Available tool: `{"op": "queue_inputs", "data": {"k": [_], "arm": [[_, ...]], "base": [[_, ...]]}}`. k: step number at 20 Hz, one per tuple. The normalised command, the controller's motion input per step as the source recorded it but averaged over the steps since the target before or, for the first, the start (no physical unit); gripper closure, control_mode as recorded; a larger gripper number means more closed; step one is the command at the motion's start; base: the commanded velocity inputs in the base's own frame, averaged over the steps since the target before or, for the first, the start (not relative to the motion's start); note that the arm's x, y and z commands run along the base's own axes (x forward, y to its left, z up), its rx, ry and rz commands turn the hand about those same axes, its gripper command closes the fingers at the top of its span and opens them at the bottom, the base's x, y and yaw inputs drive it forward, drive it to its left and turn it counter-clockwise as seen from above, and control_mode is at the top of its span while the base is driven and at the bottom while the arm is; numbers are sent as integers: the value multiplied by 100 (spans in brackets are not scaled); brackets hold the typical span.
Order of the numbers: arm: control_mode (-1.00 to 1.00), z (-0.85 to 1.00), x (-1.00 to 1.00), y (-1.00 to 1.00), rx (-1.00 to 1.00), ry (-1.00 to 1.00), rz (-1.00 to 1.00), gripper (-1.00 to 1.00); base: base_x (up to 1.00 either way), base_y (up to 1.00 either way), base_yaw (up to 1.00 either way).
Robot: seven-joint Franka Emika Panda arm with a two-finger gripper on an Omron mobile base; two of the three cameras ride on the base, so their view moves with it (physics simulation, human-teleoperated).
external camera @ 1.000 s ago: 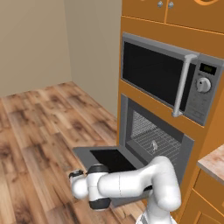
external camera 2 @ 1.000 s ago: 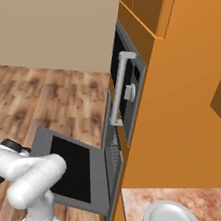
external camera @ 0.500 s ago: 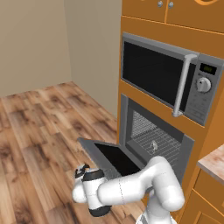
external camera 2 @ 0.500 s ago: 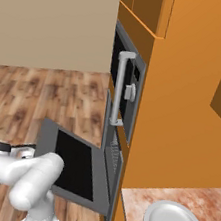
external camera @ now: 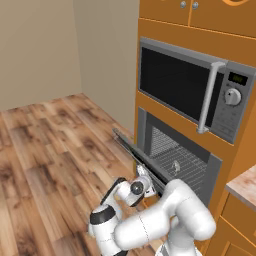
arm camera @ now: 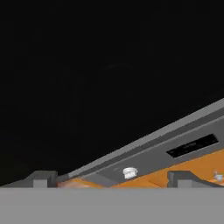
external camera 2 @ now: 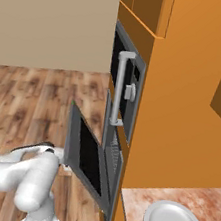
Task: Place the fish on the bottom rack of the oven, and slide the tray back inside. Close the oven door.
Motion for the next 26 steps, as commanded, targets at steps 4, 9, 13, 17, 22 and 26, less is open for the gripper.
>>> {"op": "queue_inputs", "data": {"k": [4,9,13,17,22,26], "arm": [[-100,69,0,-98,-18,-16,-29,-100],[-100,40,2,-100,-9,-10,-23,-100],[-100,6,6,-100,-2,0,-14,-100],[-100,-7,4,-100,-2,-5,-9,-100],[-100,-45,8,-100,-7,-14,-8,-100],[-100,-71,8,-100,-10,-13,-4,-100]], "base": [[0,0,0],[0,0,0],[0,0,0],[0,0,0],[0,0,0],[0,0,0]]}}
